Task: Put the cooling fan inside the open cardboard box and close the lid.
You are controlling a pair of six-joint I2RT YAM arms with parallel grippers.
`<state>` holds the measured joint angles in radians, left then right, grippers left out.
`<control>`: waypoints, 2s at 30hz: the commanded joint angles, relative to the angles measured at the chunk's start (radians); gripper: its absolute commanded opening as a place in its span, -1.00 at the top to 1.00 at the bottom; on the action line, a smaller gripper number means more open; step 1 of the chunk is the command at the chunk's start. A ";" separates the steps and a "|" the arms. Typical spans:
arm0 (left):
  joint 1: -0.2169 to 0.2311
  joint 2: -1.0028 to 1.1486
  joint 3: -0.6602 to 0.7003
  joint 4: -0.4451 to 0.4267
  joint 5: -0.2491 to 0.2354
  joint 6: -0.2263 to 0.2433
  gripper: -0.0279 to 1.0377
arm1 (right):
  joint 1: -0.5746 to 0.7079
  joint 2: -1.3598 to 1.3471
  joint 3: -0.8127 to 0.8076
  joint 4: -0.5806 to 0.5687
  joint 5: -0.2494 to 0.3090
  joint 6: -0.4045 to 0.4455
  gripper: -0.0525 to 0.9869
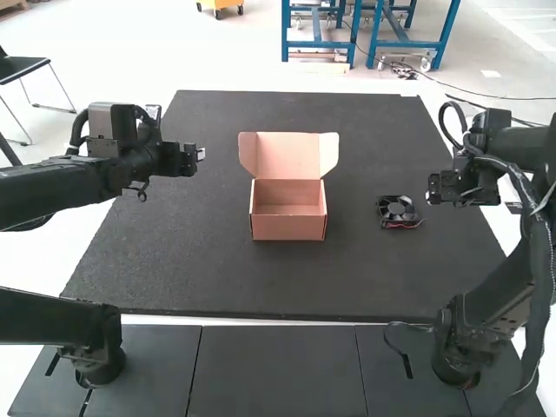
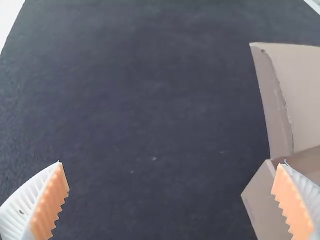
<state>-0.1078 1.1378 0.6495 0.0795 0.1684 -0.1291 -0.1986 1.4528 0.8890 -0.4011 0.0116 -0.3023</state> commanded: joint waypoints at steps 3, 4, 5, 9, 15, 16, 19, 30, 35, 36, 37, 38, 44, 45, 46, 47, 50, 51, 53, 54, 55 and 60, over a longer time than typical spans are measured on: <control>-0.007 -0.018 -0.014 0.020 0.051 -0.010 -0.85 | -0.009 0.055 0.037 0.004 -0.042 -0.064 -0.81; -0.007 -0.018 -0.017 0.020 0.057 -0.010 -0.85 | -0.007 0.070 0.039 0.005 -0.052 -0.064 -0.80; -0.007 -0.018 -0.017 0.020 0.059 -0.010 -0.85 | -0.007 0.086 0.045 0.007 -0.052 -0.064 -0.80; -0.001 -0.019 -0.019 0.019 0.059 -0.010 -0.85 | -0.007 0.136 0.074 0.010 -0.067 -0.060 -0.80; -0.003 -0.021 -0.017 0.020 0.059 -0.010 -0.85 | -0.007 0.189 0.111 0.035 -0.073 -0.054 -0.80; -0.003 -0.019 -0.019 0.022 0.059 -0.010 -0.85 | -0.007 0.199 0.117 0.035 -0.075 -0.054 -0.80; -0.007 -0.019 -0.017 0.028 0.057 -0.010 -0.85 | -0.007 0.233 0.139 0.035 -0.079 -0.054 -0.80; -0.007 -0.019 -0.017 0.014 0.063 -0.010 -0.85 | 0.004 0.336 0.242 0.002 -0.107 -0.046 -0.80; -0.007 -0.019 -0.014 -0.009 0.135 -0.010 -0.85 | 0.021 0.348 0.258 -0.025 -0.117 -0.044 -0.80; -0.007 -0.019 -0.014 -0.018 0.163 -0.010 -0.86 | 0.025 0.348 0.260 -0.030 -0.119 -0.044 -0.80; -0.007 -0.021 -0.011 -0.030 0.195 -0.010 -0.86 | 0.031 0.350 0.260 -0.036 -0.122 -0.044 -0.80; -0.007 -0.019 -0.010 -0.046 0.229 -0.010 -0.86 | 0.036 0.348 0.261 -0.044 -0.125 -0.044 -0.80; -0.007 -0.021 -0.002 -0.069 0.301 -0.009 -0.86 | 0.056 0.357 0.263 -0.062 -0.145 -0.041 -0.80; -0.007 -0.021 -0.001 -0.073 0.310 -0.010 -0.86 | 0.057 0.360 0.263 -0.064 -0.147 -0.040 -0.80; -0.007 -0.023 0.001 -0.073 0.312 -0.010 -0.86 | 0.057 0.363 0.263 -0.065 -0.147 -0.040 -0.80; -0.007 -0.023 0.001 -0.073 0.316 -0.010 -0.86 | 0.057 0.368 0.263 -0.065 -0.147 -0.038 -0.80; -0.007 -0.023 0.001 -0.078 0.324 -0.009 -0.86 | 0.057 0.374 0.265 -0.068 -0.147 -0.037 -0.80; -0.007 -0.024 0.001 -0.081 0.324 -0.009 -0.86 | 0.059 0.376 0.265 -0.071 -0.145 -0.034 -0.80; -0.007 -0.026 0.002 -0.089 0.326 -0.009 -0.86 | 0.057 0.380 0.268 -0.074 -0.142 -0.031 -0.80; -0.007 -0.029 0.002 -0.092 0.326 -0.009 -0.86 | 0.057 0.382 0.269 -0.077 -0.142 -0.031 -0.80; -0.007 -0.029 0.004 -0.096 0.326 -0.007 -0.86 | 0.057 0.385 0.271 -0.079 -0.142 -0.029 -0.80; -0.007 -0.039 0.004 -0.103 0.326 -0.006 -0.86 | 0.059 0.397 0.280 -0.079 -0.140 -0.015 -0.80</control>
<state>-0.1078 1.1366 0.6262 -0.0261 0.4732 -0.1360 -0.1505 1.8400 1.1213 -0.4805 -0.1204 -0.3370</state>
